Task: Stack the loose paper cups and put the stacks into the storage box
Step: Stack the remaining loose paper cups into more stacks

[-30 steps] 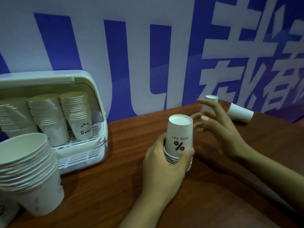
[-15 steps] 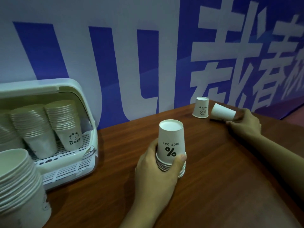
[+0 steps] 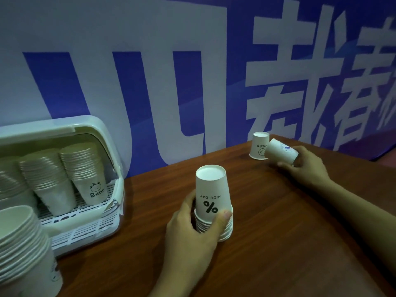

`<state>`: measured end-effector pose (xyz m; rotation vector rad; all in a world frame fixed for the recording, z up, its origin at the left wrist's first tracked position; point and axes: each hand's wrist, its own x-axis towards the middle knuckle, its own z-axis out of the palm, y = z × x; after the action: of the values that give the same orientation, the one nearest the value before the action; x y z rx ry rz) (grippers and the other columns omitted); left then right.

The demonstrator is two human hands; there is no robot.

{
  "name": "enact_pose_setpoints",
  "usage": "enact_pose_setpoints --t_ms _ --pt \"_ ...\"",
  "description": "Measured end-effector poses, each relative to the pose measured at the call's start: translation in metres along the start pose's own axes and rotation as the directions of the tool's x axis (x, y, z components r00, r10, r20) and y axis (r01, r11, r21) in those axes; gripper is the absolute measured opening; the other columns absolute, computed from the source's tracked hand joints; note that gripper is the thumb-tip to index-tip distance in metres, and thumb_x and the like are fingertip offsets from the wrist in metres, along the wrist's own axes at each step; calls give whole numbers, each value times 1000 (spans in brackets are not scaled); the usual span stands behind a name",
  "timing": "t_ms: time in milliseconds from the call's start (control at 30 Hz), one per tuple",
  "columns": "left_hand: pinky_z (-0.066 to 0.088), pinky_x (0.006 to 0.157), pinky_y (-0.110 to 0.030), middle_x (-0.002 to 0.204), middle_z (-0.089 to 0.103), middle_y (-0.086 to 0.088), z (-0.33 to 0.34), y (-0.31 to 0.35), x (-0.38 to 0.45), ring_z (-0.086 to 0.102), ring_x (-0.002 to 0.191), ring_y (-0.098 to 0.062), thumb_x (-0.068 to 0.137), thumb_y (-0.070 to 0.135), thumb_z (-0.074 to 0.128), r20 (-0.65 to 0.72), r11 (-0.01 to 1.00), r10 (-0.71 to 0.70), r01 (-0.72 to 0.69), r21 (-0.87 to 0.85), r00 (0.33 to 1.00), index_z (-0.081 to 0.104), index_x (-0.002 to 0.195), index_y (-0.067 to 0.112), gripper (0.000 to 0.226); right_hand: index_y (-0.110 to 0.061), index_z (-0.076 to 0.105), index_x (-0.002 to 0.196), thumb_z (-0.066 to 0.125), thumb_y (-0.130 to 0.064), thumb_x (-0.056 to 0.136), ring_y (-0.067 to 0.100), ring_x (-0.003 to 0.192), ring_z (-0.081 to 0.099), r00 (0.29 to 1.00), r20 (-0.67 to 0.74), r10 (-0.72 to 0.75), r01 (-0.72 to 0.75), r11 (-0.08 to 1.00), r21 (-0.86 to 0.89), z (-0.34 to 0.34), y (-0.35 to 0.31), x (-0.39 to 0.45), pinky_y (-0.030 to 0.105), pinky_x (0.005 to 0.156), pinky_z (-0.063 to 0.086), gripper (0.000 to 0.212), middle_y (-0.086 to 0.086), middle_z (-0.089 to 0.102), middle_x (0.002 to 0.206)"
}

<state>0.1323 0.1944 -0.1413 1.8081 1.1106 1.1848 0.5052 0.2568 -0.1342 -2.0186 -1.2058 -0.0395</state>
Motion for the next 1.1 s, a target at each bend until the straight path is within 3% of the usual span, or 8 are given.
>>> enact_pose_setpoints --t_ms 100,233,367,500,700,833,933,1100 --pt "53 100 -26 127 60 30 0 2 0 58 119 1 63 84 68 9 999 -31 31 16 999 45 122 67 66 -16 45 138 74 -41 87 22 100 57 991 -113 -77 104 962 251 -22 -34 -16 34 78 50 64 8 57 119" --pt "51 91 -14 118 67 35 -2 6 -2 62 112 11 71 72 78 0 1000 -27 27 -15 1000 51 111 74 49 -24 36 129 60 -56 91 20 82 63 955 -100 -278 286 786 548 -64 -109 -44 32 66 54 55 4 57 104" --pt "57 94 -24 116 70 36 -2 8 -4 65 108 13 68 72 74 -23 1000 8 -8 -12 1000 55 112 70 48 -36 43 119 63 -70 73 2 86 65 849 1 -529 471 757 452 -80 -163 -94 22 59 55 60 -12 59 103" --pt "58 94 -26 112 73 33 -4 7 -4 68 103 11 82 49 84 -2 999 35 -35 -21 999 60 112 64 41 -37 50 118 79 -65 69 10 94 64 828 1 -561 485 716 502 -75 -179 -117 37 76 59 64 -13 63 105" --pt "58 94 -27 112 75 27 -3 9 -4 70 105 5 85 48 83 -11 998 69 -69 -13 998 64 120 52 40 -42 63 107 67 -74 66 16 87 65 816 36 -577 470 698 540 -81 -180 -116 46 71 60 53 -5 65 97" --pt "58 96 -40 115 75 22 0 8 -3 71 109 0 82 61 76 -2 997 71 -71 1 997 59 134 48 56 -43 60 106 72 -79 61 -1 89 53 789 165 -592 515 783 348 -64 -186 -124 20 70 41 59 -12 56 100" --pt "55 102 -42 123 72 21 0 3 -1 66 117 -2 72 65 79 13 999 28 -28 -15 1000 58 132 54 64 -36 61 111 77 -68 67 -3 92 54 773 216 -596 520 791 321 -42 -187 -132 20 74 45 57 -12 58 103" --pt "47 114 -37 145 52 26 -4 -1 -2 50 136 -4 59 75 80 11 994 -70 71 -85 997 36 152 50 106 -41 59 109 76 -74 59 -3 99 57 751 312 -582 471 803 365 -34 -181 -129 16 74 41 62 -20 61 108"
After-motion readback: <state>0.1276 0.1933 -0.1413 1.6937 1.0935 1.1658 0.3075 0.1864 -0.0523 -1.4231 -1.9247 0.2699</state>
